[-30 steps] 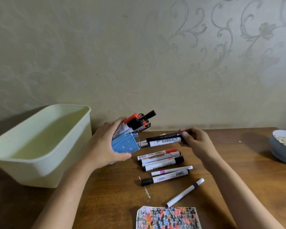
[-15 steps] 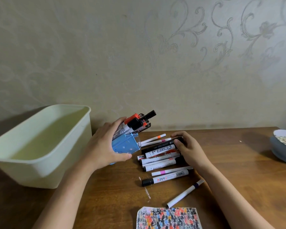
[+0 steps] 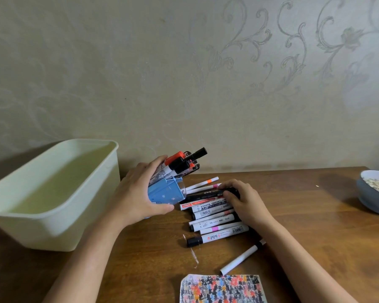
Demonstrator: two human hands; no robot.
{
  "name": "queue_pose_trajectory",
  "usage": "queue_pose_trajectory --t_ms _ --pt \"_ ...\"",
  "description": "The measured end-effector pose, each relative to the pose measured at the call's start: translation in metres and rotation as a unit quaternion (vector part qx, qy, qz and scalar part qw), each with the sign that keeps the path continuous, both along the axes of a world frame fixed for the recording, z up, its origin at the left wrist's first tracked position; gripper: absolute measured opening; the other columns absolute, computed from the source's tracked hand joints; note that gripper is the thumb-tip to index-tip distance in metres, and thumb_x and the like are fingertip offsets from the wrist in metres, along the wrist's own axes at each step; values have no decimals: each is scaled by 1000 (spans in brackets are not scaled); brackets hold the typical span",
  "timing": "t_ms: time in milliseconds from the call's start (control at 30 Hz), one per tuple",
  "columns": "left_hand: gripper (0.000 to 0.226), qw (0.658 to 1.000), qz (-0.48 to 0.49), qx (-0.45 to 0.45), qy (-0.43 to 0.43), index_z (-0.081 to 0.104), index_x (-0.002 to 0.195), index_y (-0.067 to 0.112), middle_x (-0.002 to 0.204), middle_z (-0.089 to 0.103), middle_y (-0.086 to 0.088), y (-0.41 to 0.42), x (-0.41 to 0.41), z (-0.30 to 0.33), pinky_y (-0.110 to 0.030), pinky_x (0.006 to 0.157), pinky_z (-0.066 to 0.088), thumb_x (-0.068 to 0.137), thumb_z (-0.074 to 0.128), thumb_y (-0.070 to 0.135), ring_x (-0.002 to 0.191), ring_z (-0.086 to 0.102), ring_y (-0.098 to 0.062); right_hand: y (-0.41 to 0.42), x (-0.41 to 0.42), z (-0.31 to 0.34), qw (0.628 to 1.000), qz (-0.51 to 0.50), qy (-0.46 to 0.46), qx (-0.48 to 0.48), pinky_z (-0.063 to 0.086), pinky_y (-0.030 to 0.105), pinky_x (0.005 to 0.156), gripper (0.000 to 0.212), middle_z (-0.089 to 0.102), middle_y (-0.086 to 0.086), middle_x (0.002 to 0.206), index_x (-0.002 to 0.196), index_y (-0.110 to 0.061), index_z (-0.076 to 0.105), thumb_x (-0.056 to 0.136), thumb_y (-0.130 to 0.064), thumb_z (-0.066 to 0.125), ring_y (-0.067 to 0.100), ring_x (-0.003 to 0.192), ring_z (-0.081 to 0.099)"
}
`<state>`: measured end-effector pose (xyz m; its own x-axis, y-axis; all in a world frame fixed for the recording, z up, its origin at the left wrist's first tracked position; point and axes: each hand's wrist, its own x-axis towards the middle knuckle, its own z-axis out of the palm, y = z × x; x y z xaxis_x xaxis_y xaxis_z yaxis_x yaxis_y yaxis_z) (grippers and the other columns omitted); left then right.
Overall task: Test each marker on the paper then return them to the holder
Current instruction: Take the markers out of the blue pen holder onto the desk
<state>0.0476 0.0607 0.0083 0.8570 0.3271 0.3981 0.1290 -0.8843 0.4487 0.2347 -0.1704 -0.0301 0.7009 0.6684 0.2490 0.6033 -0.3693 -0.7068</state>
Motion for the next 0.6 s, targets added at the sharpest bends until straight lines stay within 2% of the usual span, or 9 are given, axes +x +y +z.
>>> queue_pose_trajectory --t_ms 167,300,500,600 --pt "117 1000 4 -2 8 16 148 51 129 44 16 -1 0 1 -39 98 46 55 87 59 113 43 -6 1 5 -5 999 -6 -48 -22 35 13 79 23 58 -21 109 112 -40 63 99 -21 58 5 107 46" --pt "117 1000 1 2 12 17 149 49 128 43 16 -1 0 1 -38 98 46 55 87 59 113 42 -5 1 6 -9 997 -22 -65 -29 35 23 88 28 56 -17 116 119 -39 66 101 -21 53 7 111 42" --pt "119 999 -12 17 33 16 149 50 129 43 17 0 0 2 -39 99 45 53 86 61 115 43 -6 1 7 -8 997 -21 -63 -44 35 26 96 31 53 -10 126 126 -38 63 104 -23 47 9 118 38" --pt "120 999 -23 19 43 14 149 53 131 42 18 0 0 1 -39 98 46 53 86 62 117 43 -6 2 5 -8 996 -3 -54 -65 36 34 106 31 50 -11 135 129 -38 61 104 -28 48 9 126 33"
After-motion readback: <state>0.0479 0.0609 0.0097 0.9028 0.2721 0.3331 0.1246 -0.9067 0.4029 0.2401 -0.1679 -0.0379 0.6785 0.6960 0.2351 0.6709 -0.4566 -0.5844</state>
